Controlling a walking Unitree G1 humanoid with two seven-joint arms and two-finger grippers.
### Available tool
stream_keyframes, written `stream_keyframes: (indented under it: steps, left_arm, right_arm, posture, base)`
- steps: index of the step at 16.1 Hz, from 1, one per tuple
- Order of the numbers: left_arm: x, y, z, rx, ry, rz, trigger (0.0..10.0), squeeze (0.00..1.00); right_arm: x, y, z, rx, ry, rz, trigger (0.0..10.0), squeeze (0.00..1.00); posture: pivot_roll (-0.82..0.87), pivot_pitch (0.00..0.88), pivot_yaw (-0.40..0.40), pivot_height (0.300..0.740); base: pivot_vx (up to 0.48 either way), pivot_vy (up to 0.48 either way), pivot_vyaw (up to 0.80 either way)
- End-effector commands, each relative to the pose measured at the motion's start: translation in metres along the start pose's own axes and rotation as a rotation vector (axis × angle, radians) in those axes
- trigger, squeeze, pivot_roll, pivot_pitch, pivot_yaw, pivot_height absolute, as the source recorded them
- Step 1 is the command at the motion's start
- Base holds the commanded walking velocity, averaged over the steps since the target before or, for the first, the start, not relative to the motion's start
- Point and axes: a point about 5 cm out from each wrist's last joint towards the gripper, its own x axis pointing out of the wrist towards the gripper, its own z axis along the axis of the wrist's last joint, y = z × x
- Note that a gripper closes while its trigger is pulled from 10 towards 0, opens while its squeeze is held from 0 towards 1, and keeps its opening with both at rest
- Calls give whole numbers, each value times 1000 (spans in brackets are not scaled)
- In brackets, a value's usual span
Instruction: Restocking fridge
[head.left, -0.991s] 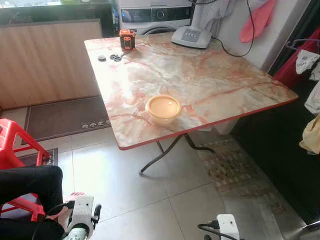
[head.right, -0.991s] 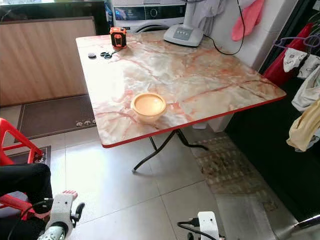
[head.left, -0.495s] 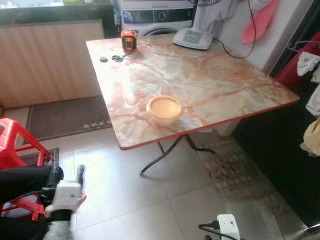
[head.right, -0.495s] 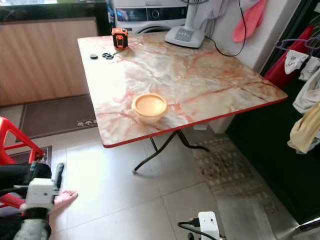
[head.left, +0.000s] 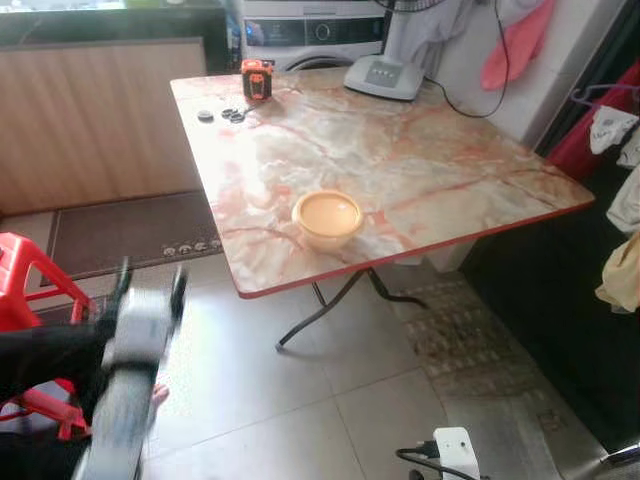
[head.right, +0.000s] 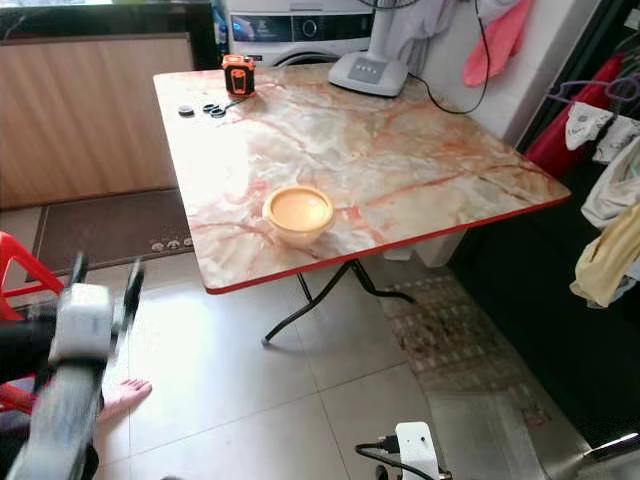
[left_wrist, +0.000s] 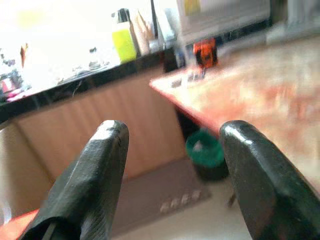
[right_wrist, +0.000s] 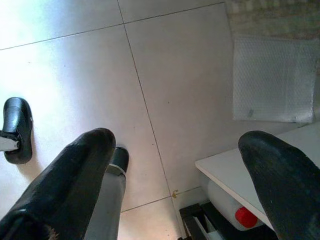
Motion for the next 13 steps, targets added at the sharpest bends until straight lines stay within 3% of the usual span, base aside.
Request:
stream_keyframes:
  steps: [1, 2, 3, 6, 9, 13]
  left_arm:
    - [8, -9, 11, -75, -10, -38, 10000, 0]
    - [15, -18, 21, -130, -11, -98, 10000, 0]
    - [19, -30, 28, -116, -28, -189, 10000, 0]
    - [15, -55, 31, -94, -28, -326, 10000, 0]
    - [11, -62, 34, -111, 3, -404, 10000, 0]
    - [11, -53, 35, -176, 43, -333, 10000, 0]
  right_arm:
    - [0, -4, -1, -1, 4, -9, 10000, 0]
    - [0, -4, -1, 2, 3, -10, 10000, 0]
    - [0, -4, -1, 4, 2, -10, 10000, 0]
    - [-1, -3, -1, 17, -7, -12, 10000, 0]
    - [-1, -4, -1, 27, -12, -17, 10000, 0]
    - [-1, -5, -1, 27, -20, -18, 10000, 0]
  posture:
    - [67, 54, -107, 740]
    - [67, 54, -107, 740]
    - [67, 57, -106, 740]
    - [57, 60, -104, 740]
    - [57, 63, -101, 740]
    - [61, 66, -105, 740]
  base:
    - [0, 0, 0]
    - [0, 0, 0]
    - [0, 0, 0]
    - [0, 0, 0]
    - [0, 0, 0]
    - [0, 0, 0]
